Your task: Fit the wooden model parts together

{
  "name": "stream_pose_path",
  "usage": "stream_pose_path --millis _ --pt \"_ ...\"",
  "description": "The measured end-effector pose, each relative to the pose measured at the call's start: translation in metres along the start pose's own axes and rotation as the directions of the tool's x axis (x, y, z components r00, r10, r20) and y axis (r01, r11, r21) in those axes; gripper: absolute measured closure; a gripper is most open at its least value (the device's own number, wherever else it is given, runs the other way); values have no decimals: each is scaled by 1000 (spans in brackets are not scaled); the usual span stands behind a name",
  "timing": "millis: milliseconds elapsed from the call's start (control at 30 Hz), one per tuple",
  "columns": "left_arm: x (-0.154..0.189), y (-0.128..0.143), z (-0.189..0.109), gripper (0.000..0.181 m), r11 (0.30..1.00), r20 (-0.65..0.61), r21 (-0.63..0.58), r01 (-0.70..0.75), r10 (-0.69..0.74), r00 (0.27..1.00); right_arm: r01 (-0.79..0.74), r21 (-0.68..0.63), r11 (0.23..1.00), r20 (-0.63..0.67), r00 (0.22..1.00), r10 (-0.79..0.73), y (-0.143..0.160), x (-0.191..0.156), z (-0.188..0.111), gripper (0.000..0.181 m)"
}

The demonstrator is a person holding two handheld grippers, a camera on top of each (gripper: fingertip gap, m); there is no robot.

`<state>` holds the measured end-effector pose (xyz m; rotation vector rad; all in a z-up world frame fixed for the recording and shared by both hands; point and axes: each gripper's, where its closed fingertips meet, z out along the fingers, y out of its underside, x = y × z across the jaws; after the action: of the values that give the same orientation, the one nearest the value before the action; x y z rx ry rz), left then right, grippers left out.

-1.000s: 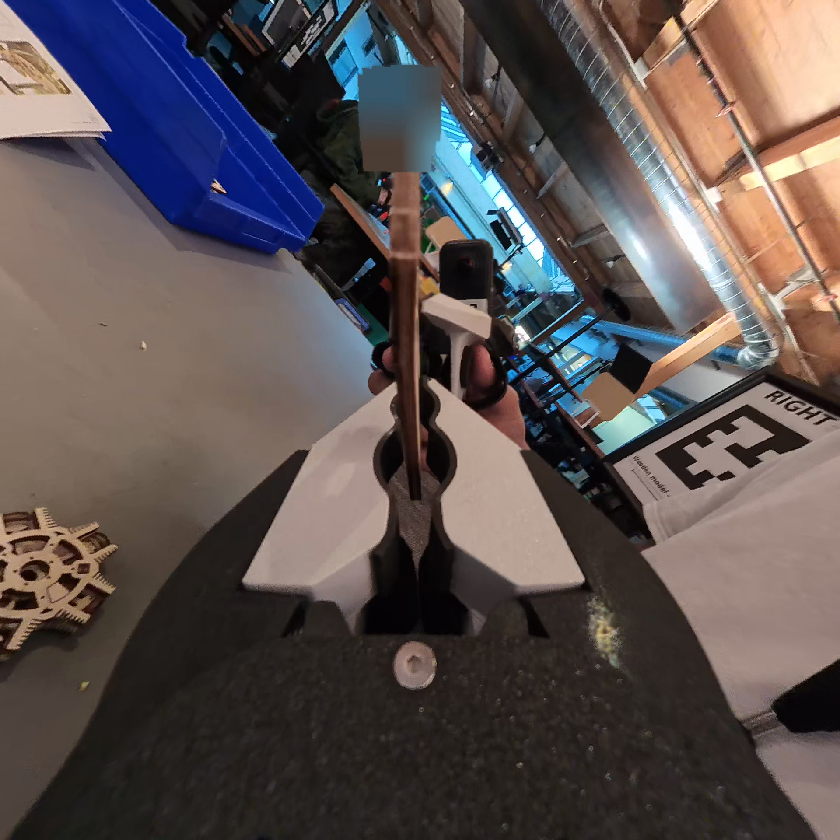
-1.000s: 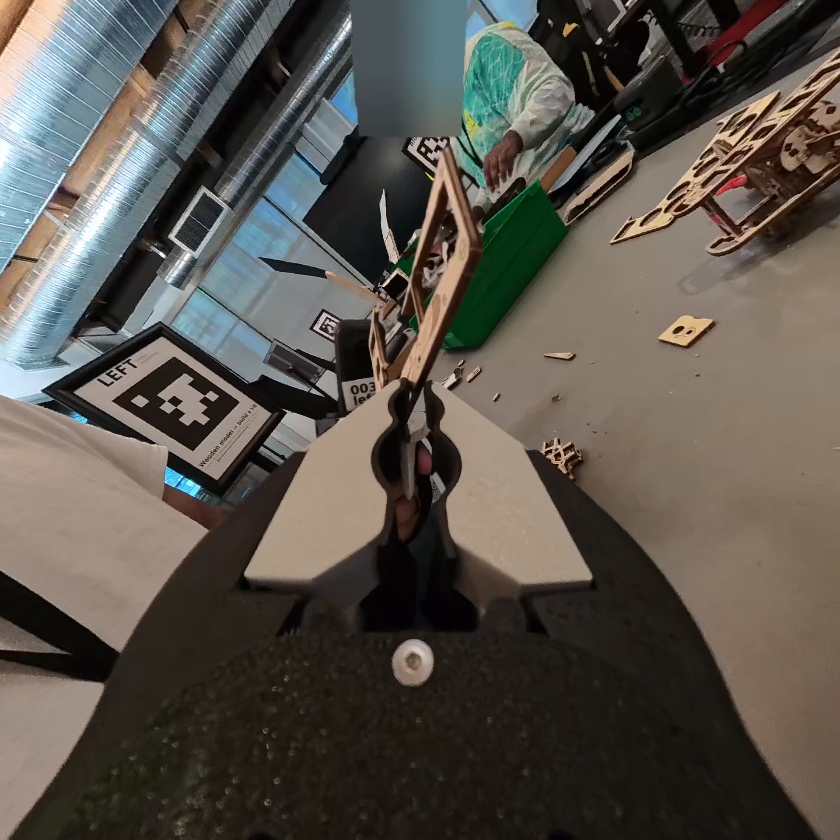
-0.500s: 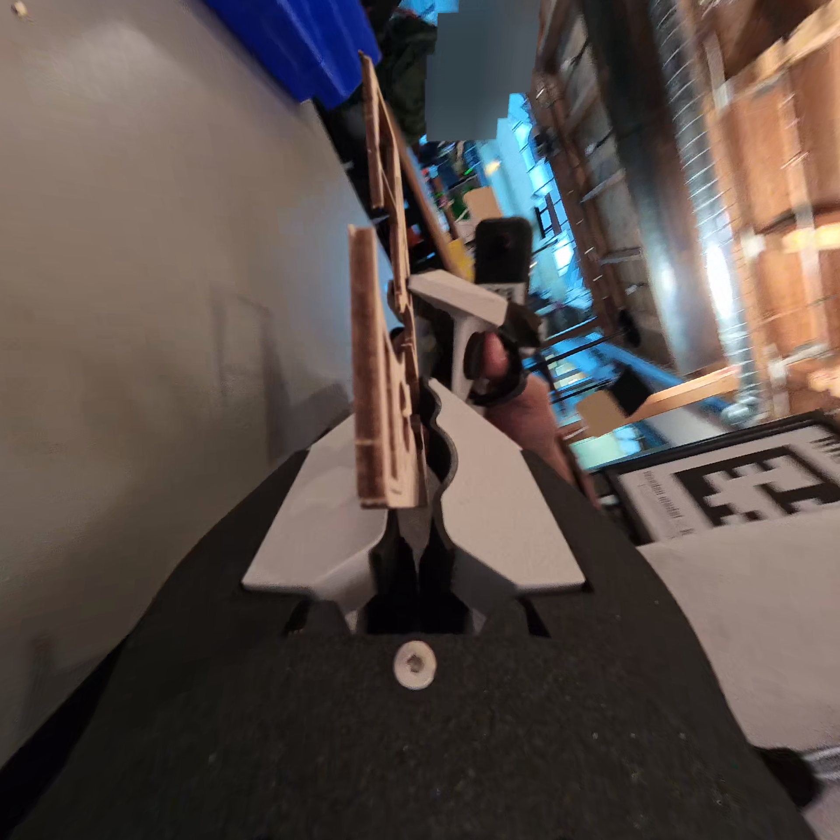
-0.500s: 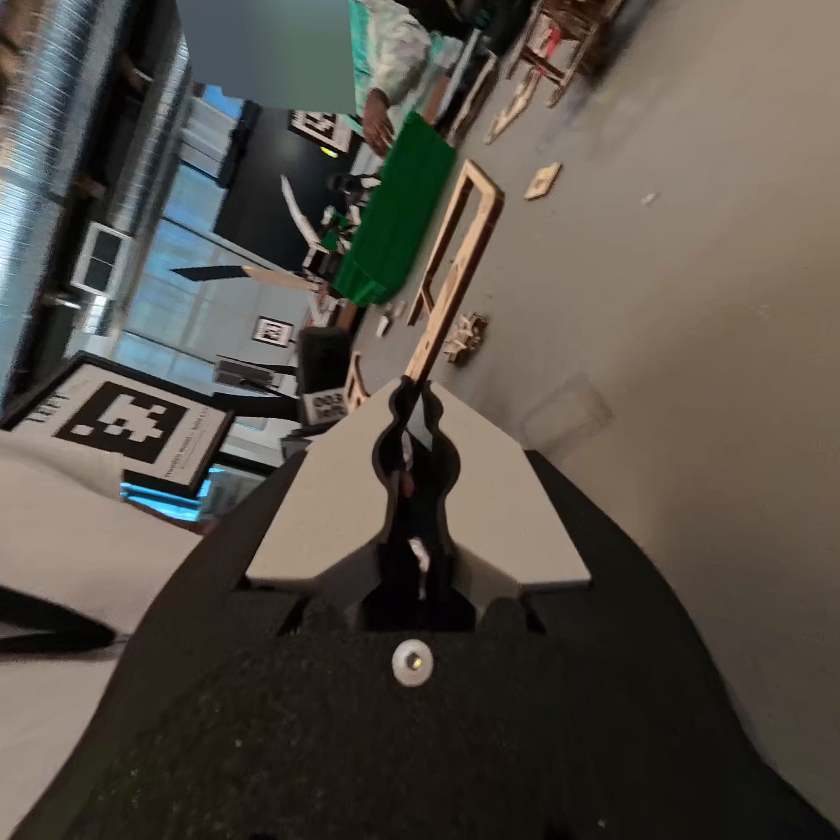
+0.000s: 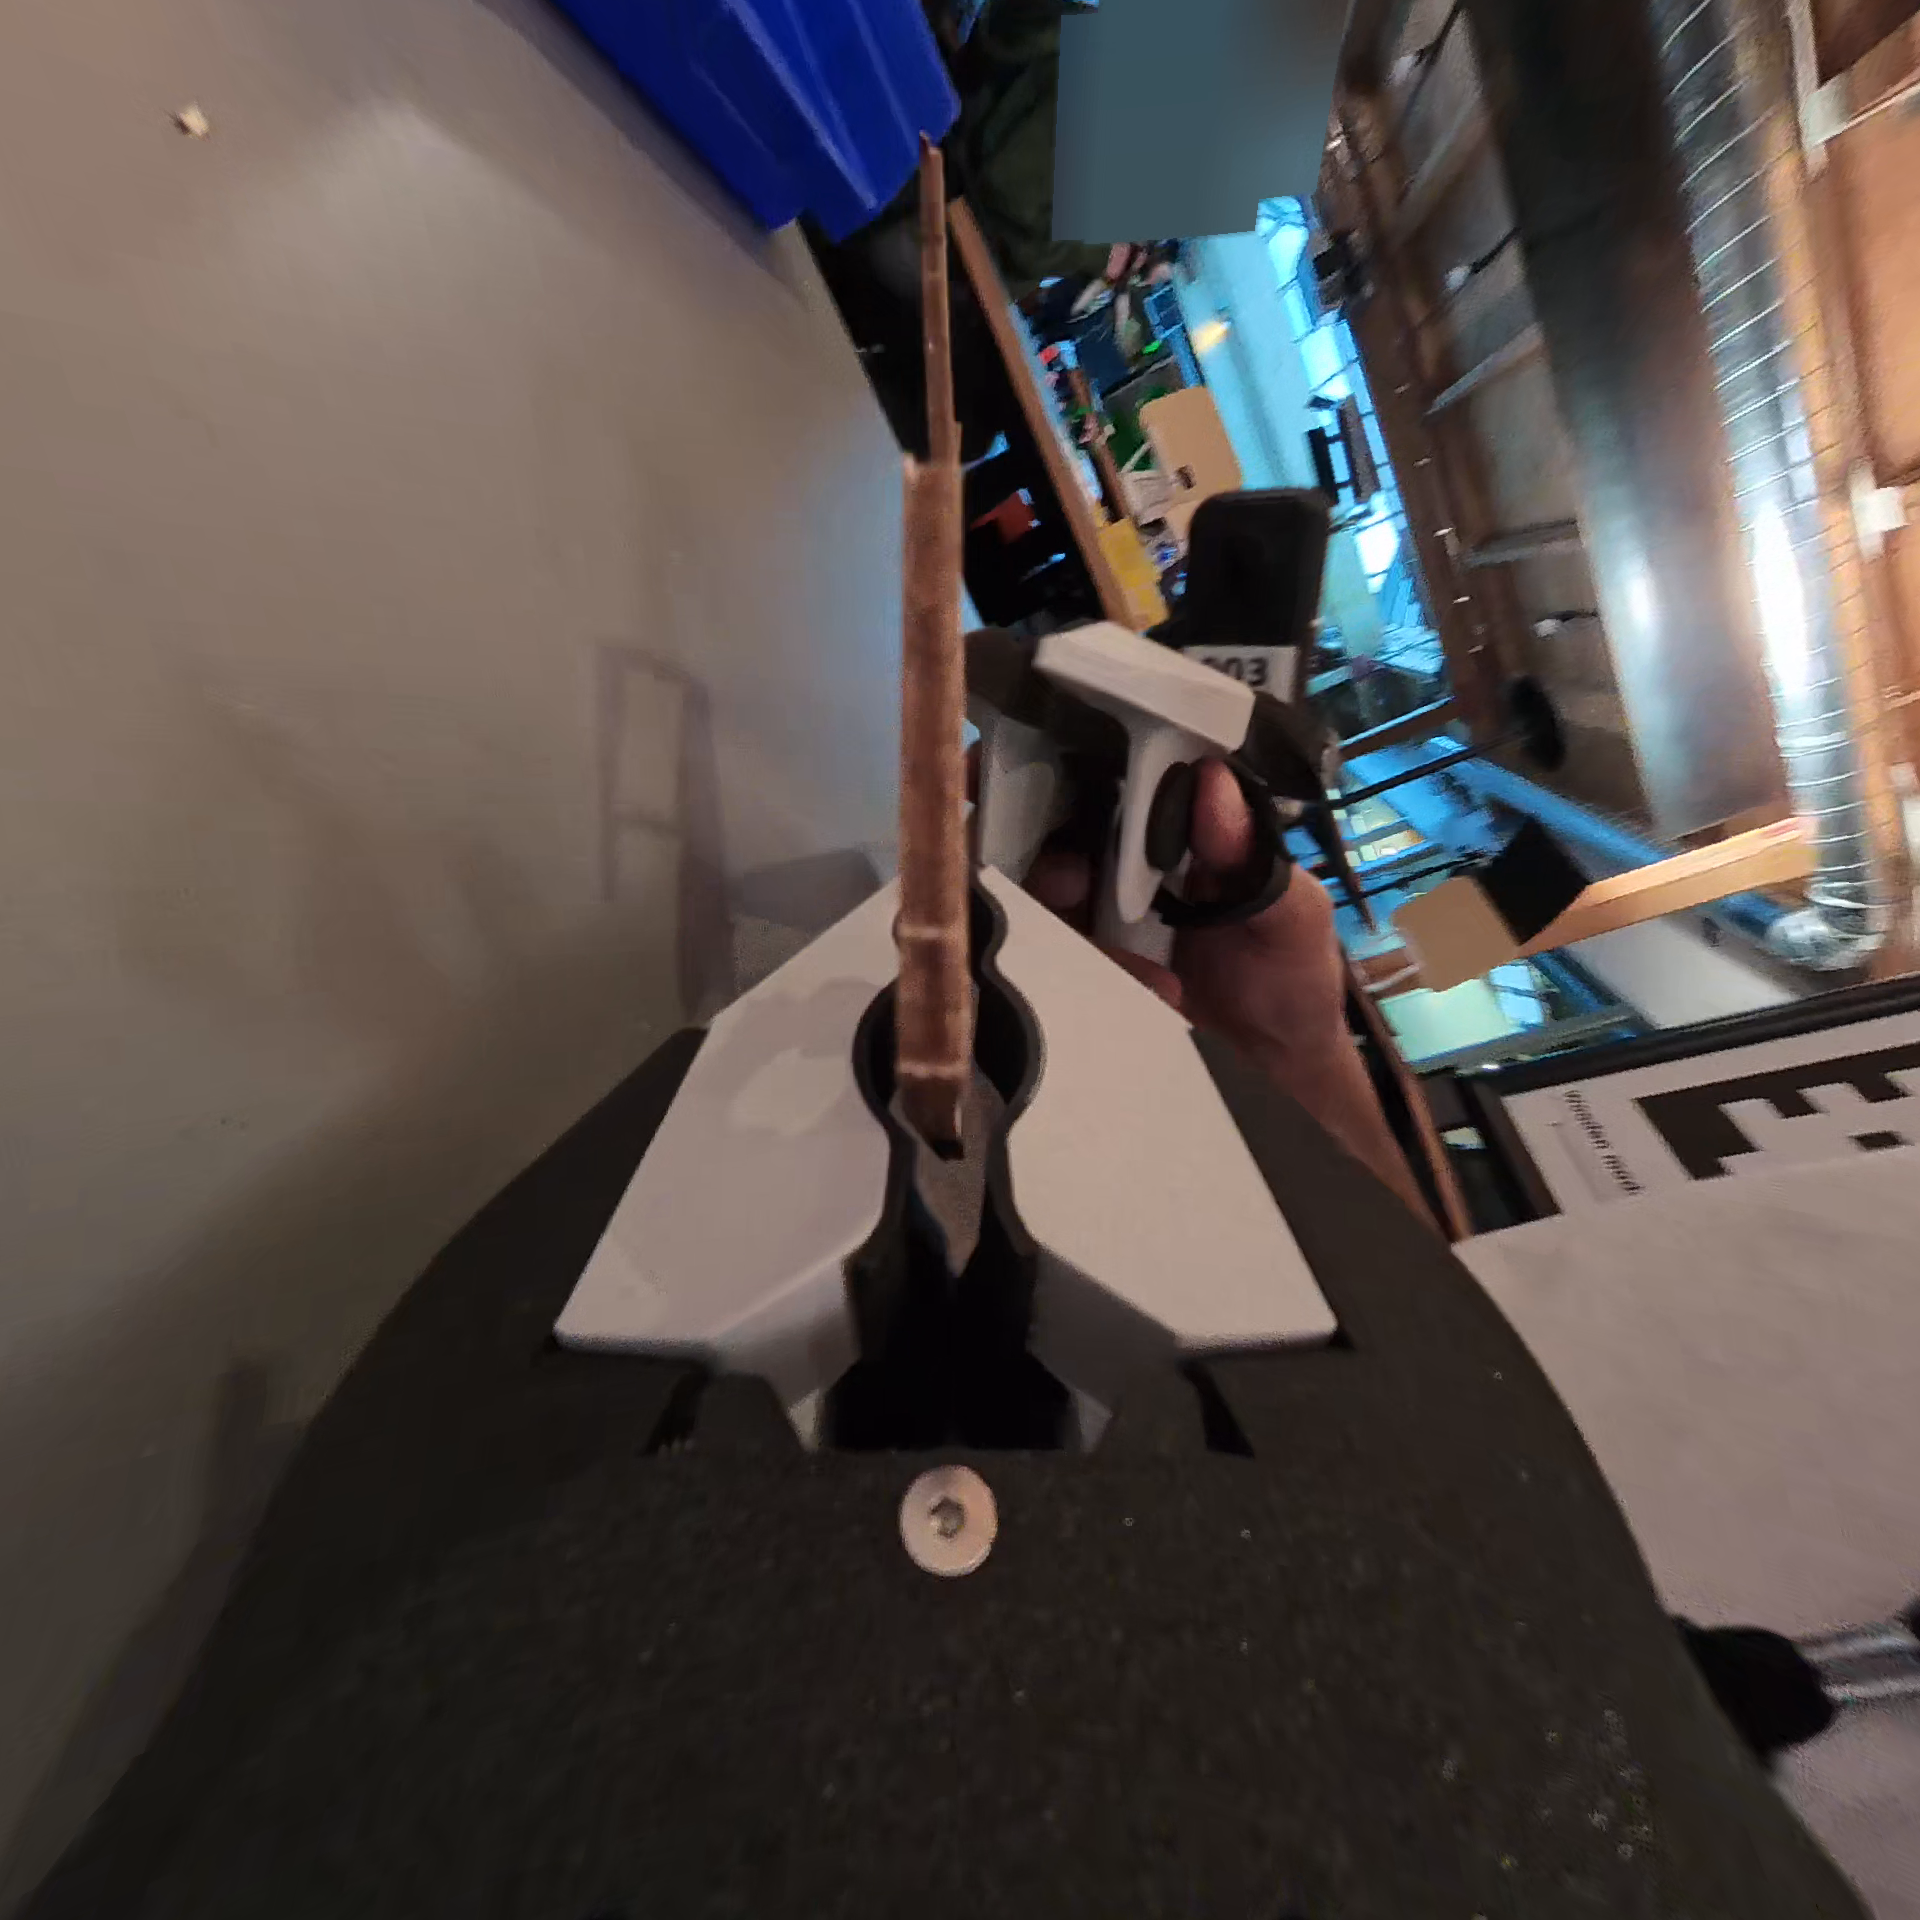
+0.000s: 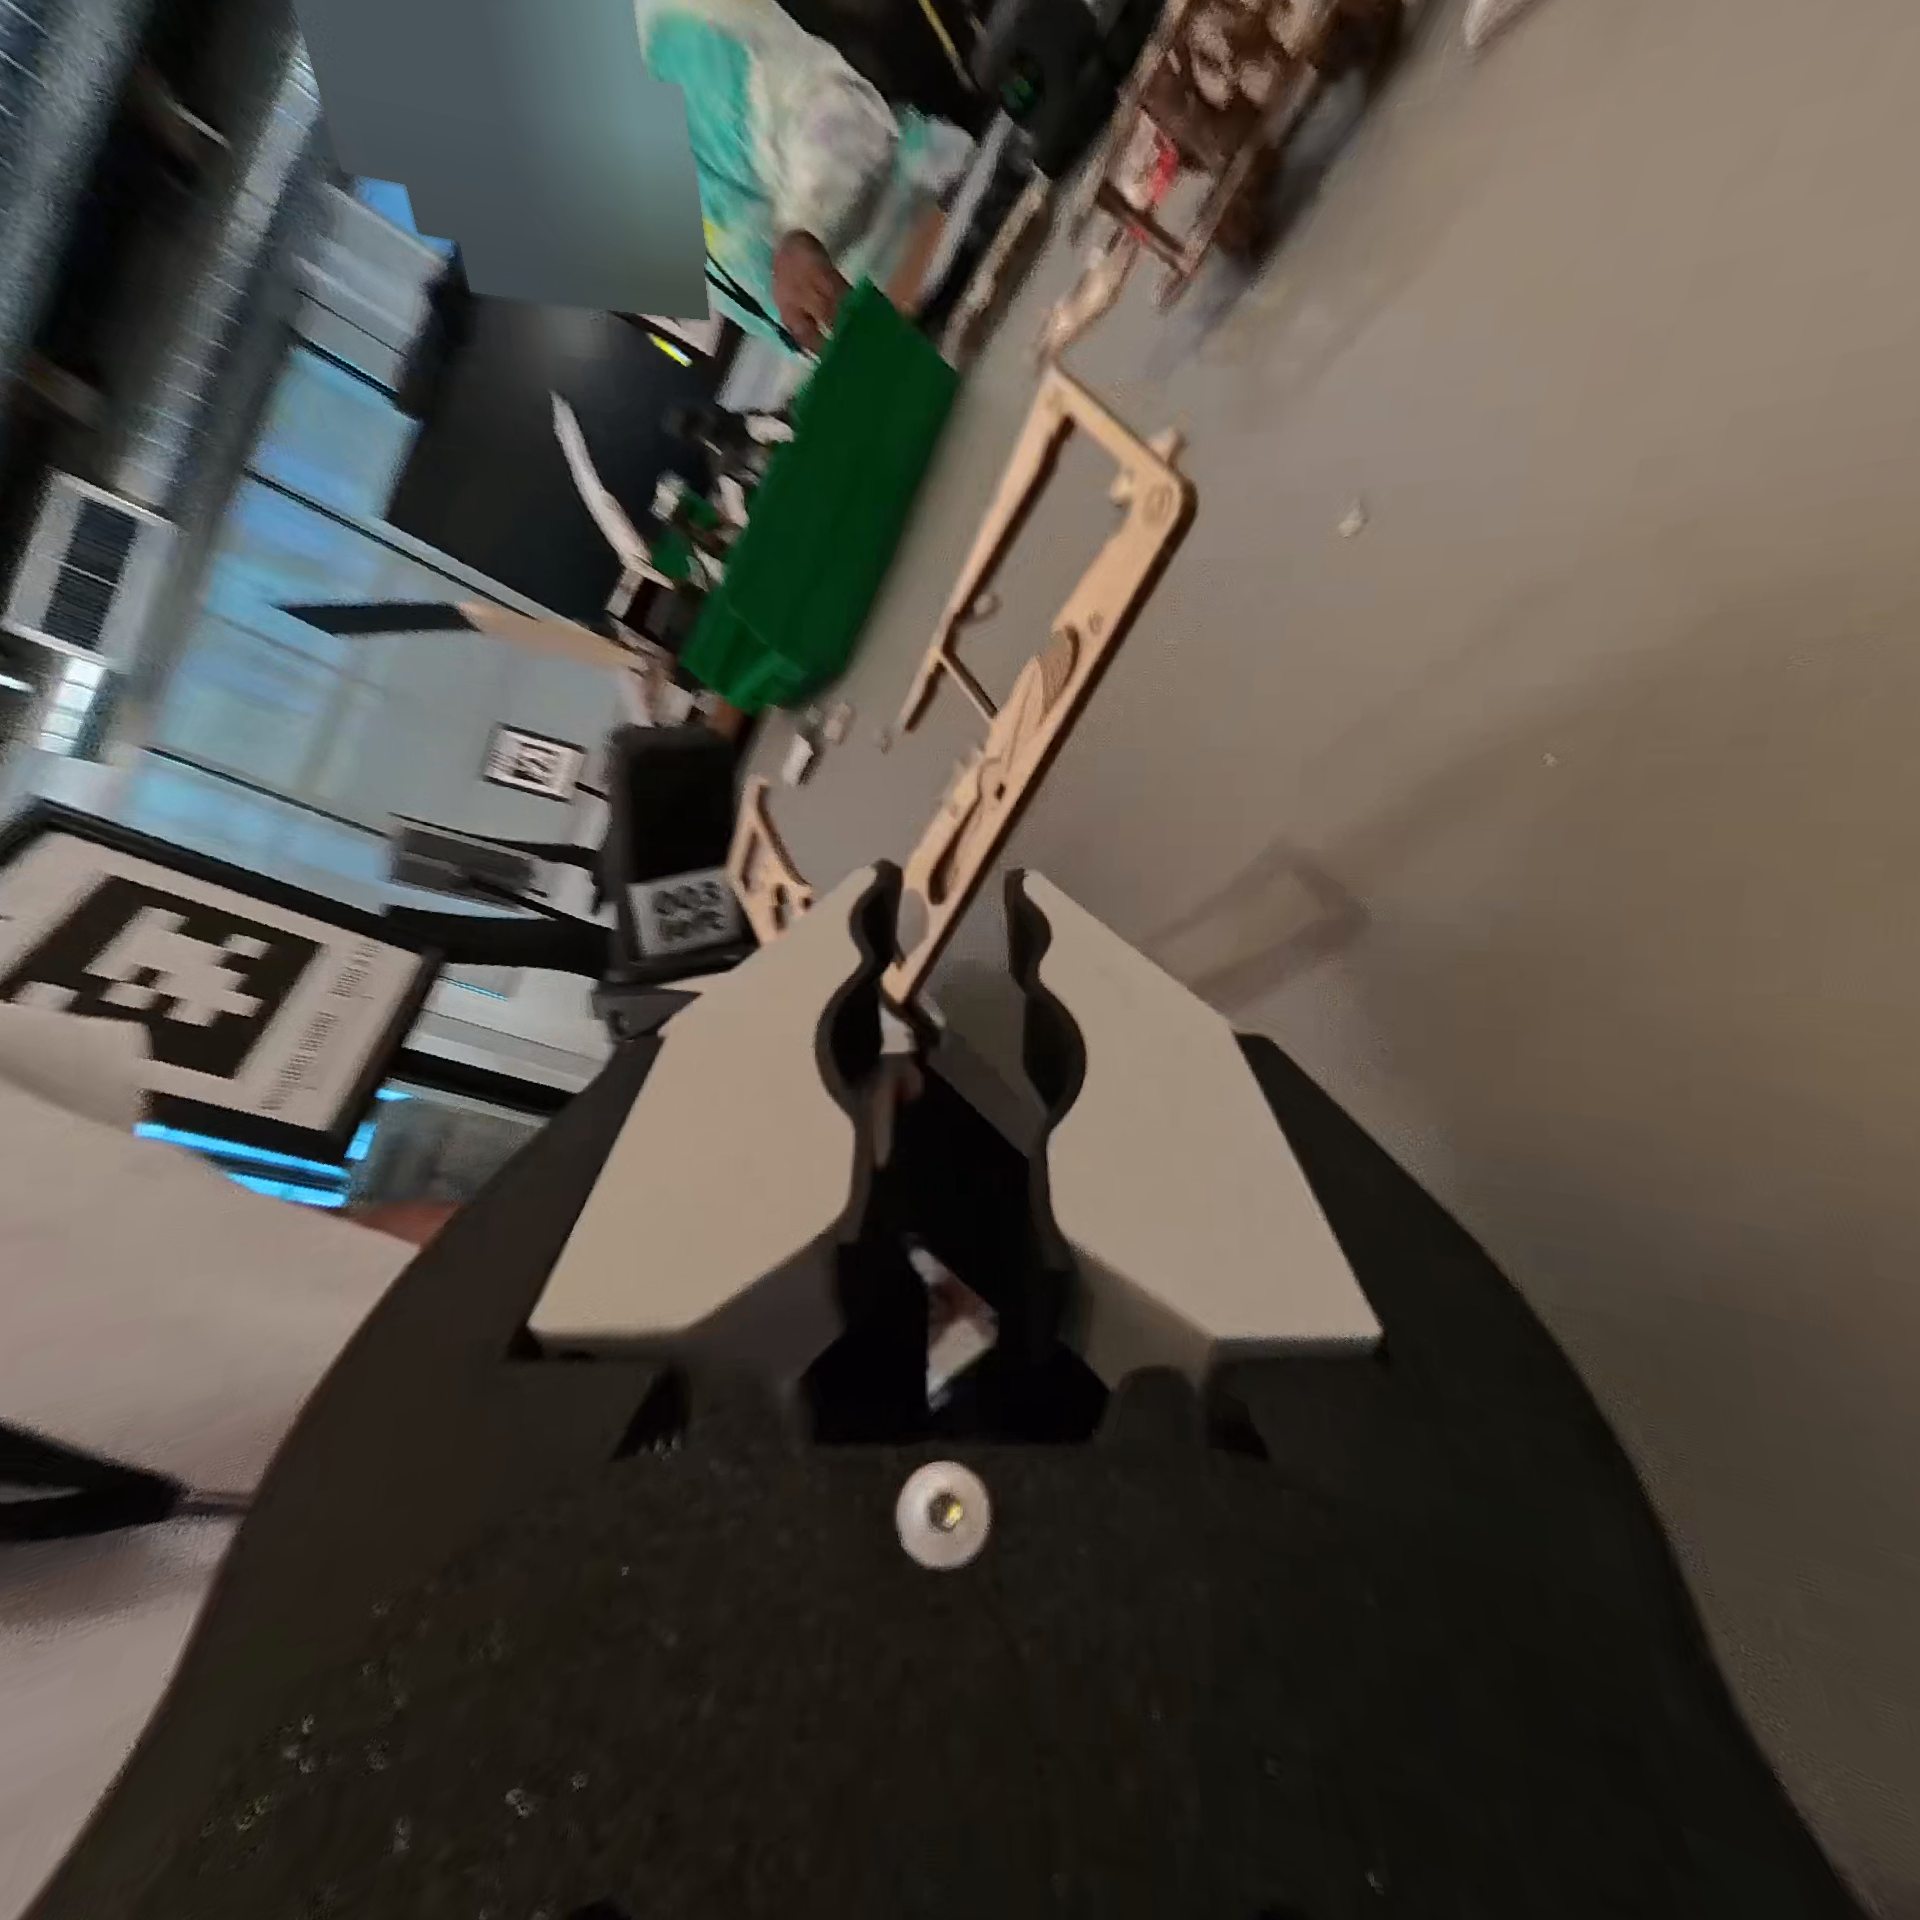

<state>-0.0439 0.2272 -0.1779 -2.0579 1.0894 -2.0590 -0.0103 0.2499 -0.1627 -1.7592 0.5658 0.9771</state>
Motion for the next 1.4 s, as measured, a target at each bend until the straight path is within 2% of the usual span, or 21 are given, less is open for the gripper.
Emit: stream_pose_path --millis 33,200,333,367,500,633,733,800,833,867,933,967,1100,1167,1267,1400 --pt "4 -2 0 181 1000 -33 5 19 -19 999 -13 29 999 35 999 12 -7 -3 -4 160" --pt "23 -5 -2 181 998 -154 -4 63 -63 986 -94 112 989 129 988 79 -38 -3 -16 158" --pt "27 1 -1 181 997 -174 -34 62 -67 982 -90 111 990 141 987 74 -40 -5 -15 167" --pt "26 1 -1 181 997 -169 -35 66 -71 983 -82 106 991 140 988 66 -39 -6 -15 175" --pt "23 4 -1 181 997 -159 -50 67 -74 985 1 91 996 48 999 -5 -35 1 -15 176" --pt "26 7 3 180 997 -120 -74 -17 8 993 159 65 985 -82 985 -154 -33 7 -18 177" --pt "26 7 5 179 997 -112 -80 -10 1 994 317 -8 948 -226 923 -311 -31 16 -19 176" --pt "25 7 7 179 997 -110 -81 10 -19 994 432 -84 898 -324 840 -434 -29 23 -19 176" --pt "23 8 8 180 996 -100 -84 16 -24 995 449 -88 889 -341 825 -450 -30 23 -18 176" --pt "20 8 8 181 996 -92 -83 25 -33 995 417 -48 908 -316 856 -410 -32 20 -17 176" --pt "17 3 5 181 995 -107 -60 78 -84 991 253 50 966 -190 952 -239 -36 13 -17 174" --pt "17 0 4 181 994 -114 -49 95 -100 988 195 73 978 -158 971 -181 -38 13 -19 171" --pt "21 -18 0 181 993 -143 6 119 -117 983 205 154 967 -79 978 -194 -48 2 -26 166" --pt "26 -28 -3 181 988 -184 32 153 -144 972 187 155 970 -32 982 -184 -47 -4 -23 158" --pt "36 -36 -6 181 979 -245 46 198 -181 952 183 135 974 49 980 -191 -40 -18 -14 158" --pt "44 -38 -8 181 980 -263 46 191 -173 949 52 153 987 262 961 -91 -39 -45 -5 156"
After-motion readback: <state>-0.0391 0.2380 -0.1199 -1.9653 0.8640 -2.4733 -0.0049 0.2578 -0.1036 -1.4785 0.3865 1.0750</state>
